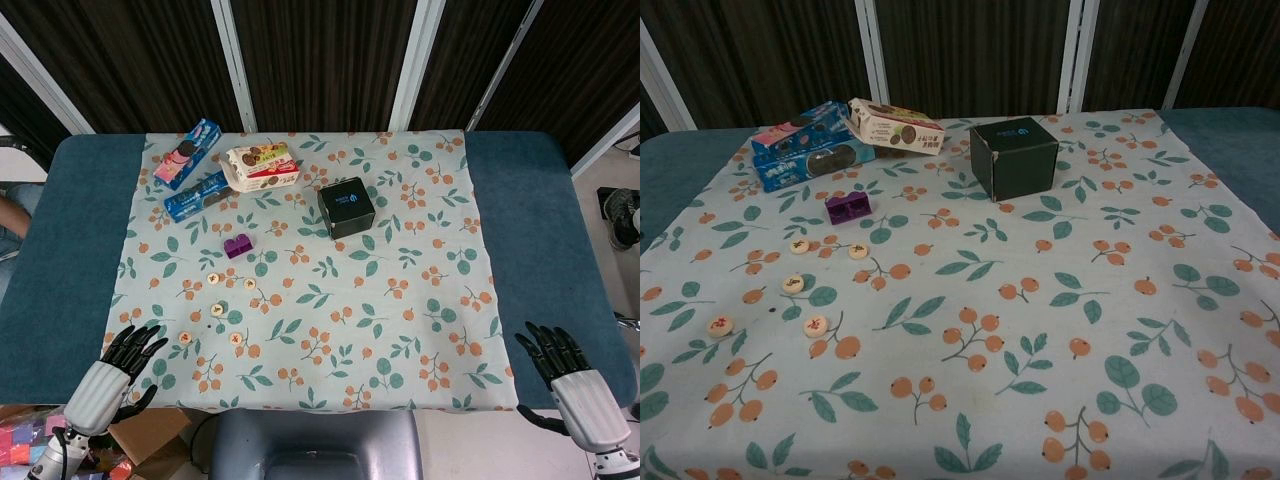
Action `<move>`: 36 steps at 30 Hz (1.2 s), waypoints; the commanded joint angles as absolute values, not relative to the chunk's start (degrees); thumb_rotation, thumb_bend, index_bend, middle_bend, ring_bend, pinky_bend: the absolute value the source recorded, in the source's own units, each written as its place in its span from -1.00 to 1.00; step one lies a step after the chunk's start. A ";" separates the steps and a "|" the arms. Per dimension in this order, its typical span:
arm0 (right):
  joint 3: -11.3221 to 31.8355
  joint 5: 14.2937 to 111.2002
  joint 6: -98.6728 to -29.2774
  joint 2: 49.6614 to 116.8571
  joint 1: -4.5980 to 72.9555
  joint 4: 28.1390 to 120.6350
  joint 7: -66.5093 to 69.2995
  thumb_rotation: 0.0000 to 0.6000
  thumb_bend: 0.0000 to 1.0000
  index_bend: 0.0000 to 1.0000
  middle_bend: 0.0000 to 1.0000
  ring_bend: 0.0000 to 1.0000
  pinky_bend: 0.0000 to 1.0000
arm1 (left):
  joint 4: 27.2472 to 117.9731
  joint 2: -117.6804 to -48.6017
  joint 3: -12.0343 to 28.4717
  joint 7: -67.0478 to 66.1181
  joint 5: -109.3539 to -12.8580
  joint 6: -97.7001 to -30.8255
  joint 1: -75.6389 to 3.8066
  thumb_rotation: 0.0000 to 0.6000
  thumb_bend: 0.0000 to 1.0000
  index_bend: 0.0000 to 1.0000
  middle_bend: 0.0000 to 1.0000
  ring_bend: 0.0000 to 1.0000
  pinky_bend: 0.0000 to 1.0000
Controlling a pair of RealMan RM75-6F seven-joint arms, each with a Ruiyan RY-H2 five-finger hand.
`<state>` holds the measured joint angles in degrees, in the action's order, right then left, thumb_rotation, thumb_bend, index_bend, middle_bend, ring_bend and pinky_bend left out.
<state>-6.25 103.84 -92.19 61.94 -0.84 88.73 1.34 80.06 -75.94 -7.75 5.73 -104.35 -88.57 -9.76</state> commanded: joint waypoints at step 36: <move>-5.70 102.66 -91.83 61.32 -0.52 89.41 2.58 1.00 -0.72 -1.00 -1.00 -1.00 -1.00 | 67.60 -94.63 3.18 8.19 -82.80 -71.04 -15.07 1.00 -0.15 -0.27 1.00 1.00 1.00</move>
